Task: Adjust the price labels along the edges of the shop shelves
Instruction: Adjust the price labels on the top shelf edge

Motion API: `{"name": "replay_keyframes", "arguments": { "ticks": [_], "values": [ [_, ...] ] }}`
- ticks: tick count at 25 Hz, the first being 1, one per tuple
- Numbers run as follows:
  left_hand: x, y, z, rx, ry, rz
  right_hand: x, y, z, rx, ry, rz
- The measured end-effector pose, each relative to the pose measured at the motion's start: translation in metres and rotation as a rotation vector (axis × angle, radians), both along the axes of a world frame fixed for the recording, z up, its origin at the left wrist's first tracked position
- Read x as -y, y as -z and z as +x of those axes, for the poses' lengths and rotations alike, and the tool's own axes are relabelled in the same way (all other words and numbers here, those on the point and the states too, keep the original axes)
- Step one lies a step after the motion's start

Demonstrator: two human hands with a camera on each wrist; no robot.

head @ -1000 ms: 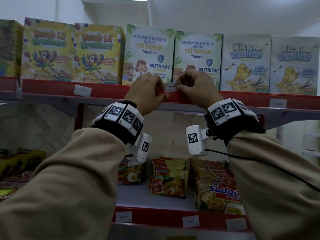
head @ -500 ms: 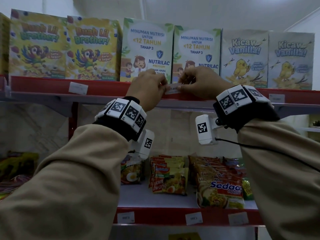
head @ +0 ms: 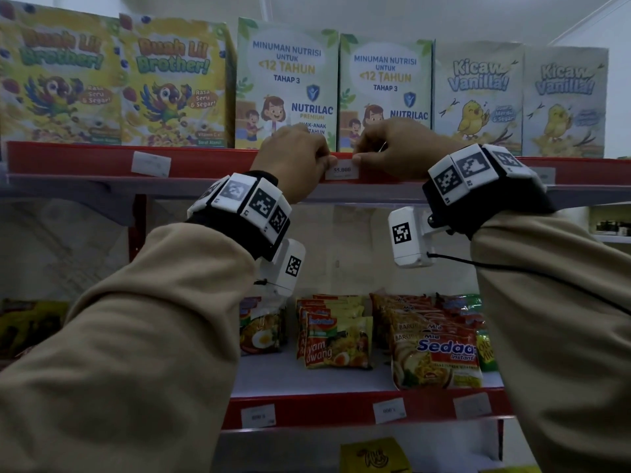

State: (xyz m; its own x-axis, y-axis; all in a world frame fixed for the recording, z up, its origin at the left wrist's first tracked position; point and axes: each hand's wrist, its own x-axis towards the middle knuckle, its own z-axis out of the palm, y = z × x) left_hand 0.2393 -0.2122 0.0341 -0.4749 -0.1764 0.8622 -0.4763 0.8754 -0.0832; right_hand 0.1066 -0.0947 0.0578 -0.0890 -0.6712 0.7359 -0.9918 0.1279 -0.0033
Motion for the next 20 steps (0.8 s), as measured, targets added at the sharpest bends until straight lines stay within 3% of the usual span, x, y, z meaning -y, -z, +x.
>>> {"name": "replay_keyframes", "arguments": {
  "ticks": [20],
  "values": [
    [0.0021, -0.0044, 0.0075, -0.034, 0.062, 0.043, 0.0013, -0.0014, -0.0057, 0.010, -0.037, -0.022]
  ]
}}
